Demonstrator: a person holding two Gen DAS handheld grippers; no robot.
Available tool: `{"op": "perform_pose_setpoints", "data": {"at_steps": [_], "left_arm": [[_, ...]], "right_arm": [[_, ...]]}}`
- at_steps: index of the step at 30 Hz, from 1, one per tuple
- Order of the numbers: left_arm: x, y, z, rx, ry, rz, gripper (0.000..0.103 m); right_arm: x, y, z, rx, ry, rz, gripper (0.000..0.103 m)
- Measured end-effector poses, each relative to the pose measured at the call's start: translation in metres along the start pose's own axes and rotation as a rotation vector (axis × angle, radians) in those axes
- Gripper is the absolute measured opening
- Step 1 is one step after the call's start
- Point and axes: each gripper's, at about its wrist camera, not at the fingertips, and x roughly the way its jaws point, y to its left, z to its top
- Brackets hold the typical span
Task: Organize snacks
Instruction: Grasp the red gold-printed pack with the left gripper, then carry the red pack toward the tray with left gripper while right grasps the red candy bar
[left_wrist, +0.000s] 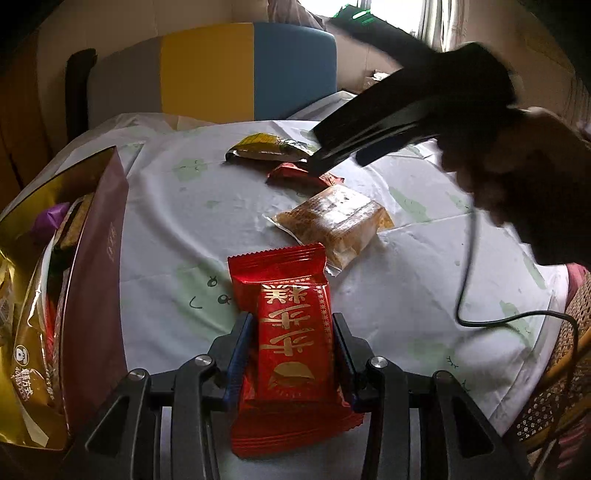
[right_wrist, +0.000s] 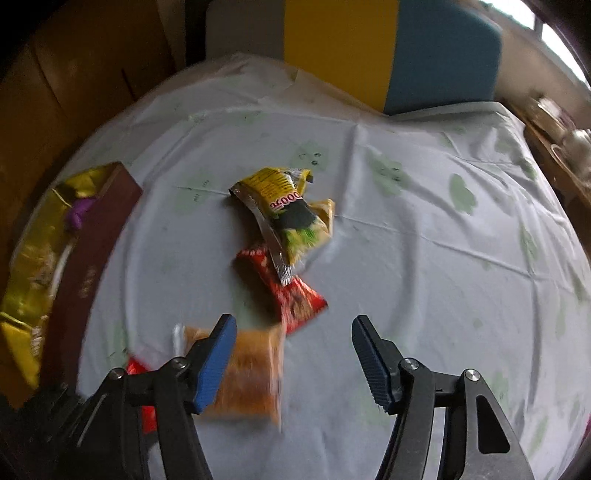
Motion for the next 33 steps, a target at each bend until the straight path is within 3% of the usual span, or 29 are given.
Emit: {"op": "perform_pose_setpoints", "data": {"at_steps": [4, 5, 6, 9, 18, 21, 24, 28, 30, 33], "left_arm": [[0.0, 0.001, -0.001, -0.003, -0.007, -0.006, 0.043], [0.0, 0.002, -0.001, -0.004, -0.008, -0.006, 0.043], [0.0, 0.002, -0.001, -0.005, -0.009, -0.008, 0.043], [-0.001, 0.003, -0.001, -0.01, -0.012, -0.009, 0.043], [-0.002, 0.004, -0.001, -0.023, -0.013, -0.009, 0.044], [-0.002, 0.004, -0.001, -0.026, -0.015, -0.007, 0.044], [-0.003, 0.003, -0.002, -0.025, -0.015, -0.003, 0.044], [-0.002, 0.002, -0.002, -0.023, -0.014, 0.004, 0.044], [-0.002, 0.001, -0.002, -0.022, -0.012, 0.008, 0.044], [-0.002, -0.001, -0.001, -0.019, -0.012, 0.014, 0.044]], "right_arm": [[0.034, 0.011, 0.016, -0.053, 0.057, -0.034, 0.066], [0.039, 0.013, 0.016, -0.064, 0.066, -0.033, 0.06], [0.044, 0.015, 0.017, -0.076, 0.08, -0.041, 0.039], [0.039, 0.017, 0.019, -0.068, 0.058, -0.025, 0.027], [-0.029, 0.0, -0.01, -0.076, -0.021, -0.017, 0.024], [-0.034, -0.017, -0.035, -0.067, 0.028, -0.067, 0.024], [-0.028, -0.033, -0.057, -0.043, 0.103, -0.062, 0.024], [-0.022, -0.046, -0.077, 0.005, 0.184, -0.007, 0.03], [-0.026, -0.052, -0.075, 0.043, 0.168, 0.015, 0.063], [-0.033, -0.056, -0.067, 0.077, 0.113, 0.055, 0.07]]}}
